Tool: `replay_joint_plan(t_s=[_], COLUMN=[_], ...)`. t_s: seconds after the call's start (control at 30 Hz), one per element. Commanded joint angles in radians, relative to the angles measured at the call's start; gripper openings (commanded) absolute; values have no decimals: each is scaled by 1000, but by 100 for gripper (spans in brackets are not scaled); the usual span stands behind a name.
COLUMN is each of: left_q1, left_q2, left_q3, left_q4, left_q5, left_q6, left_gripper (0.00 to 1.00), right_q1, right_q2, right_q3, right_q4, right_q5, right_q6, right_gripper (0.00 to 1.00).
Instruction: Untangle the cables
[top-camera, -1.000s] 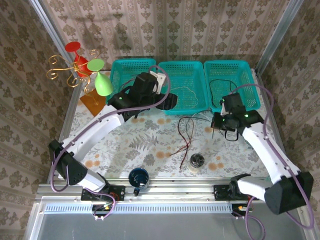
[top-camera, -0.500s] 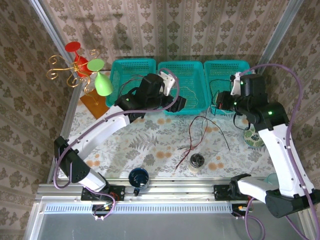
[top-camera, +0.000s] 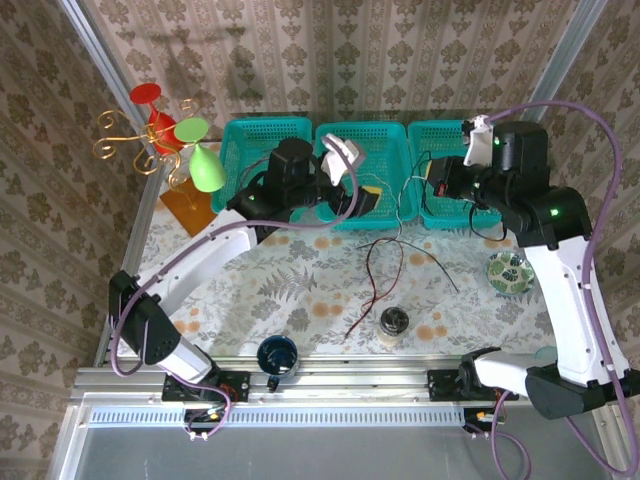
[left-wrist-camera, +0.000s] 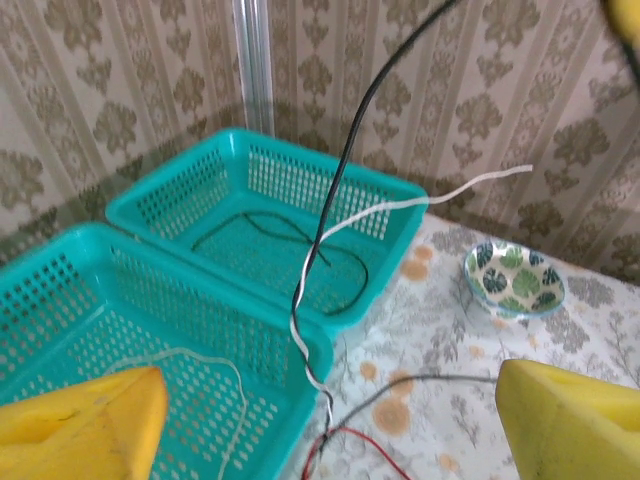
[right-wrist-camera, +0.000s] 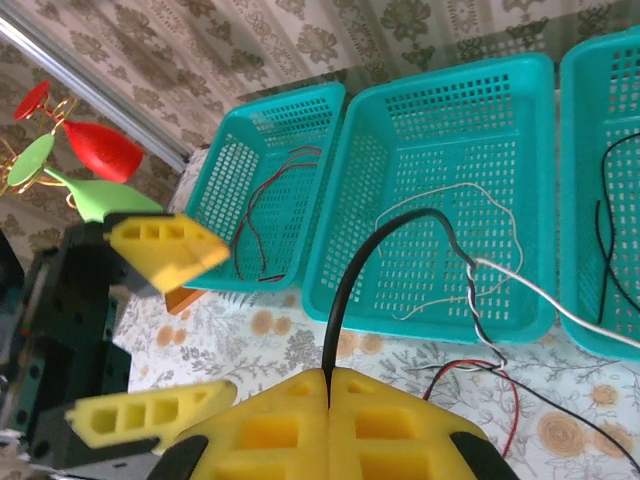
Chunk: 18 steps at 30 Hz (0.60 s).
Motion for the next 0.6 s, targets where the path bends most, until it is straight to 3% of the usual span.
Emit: replay_joint_plan(t_s=[0.0, 0.1, 0.23, 0.33, 0.4, 0.57], left_q1=[43, 82, 65, 131, 153, 109], left_q2=[29, 54, 30, 68, 94, 63], left_q3=[76, 109, 68, 137, 201, 175], left_q4=[56, 104, 137, 99, 57, 63], left_q5=[100, 210, 171, 223, 294, 269], left_q6=[-116, -227, -85, -292, -342, -79], left_gripper=[84, 78, 84, 77, 75, 85], right_q1=[-2, -3, -3, 2, 12, 37], right_q2=[12, 22, 27, 18, 5, -20], right_q3=[29, 24, 22, -2, -40, -104], right_q4=[1, 1, 14, 20, 37, 76], right_q5=[-41, -38, -93, -35, 35, 190], right_q6=[-43, -55, -83, -173, -260, -494], right_gripper=[0, 0, 0, 0, 0, 0])
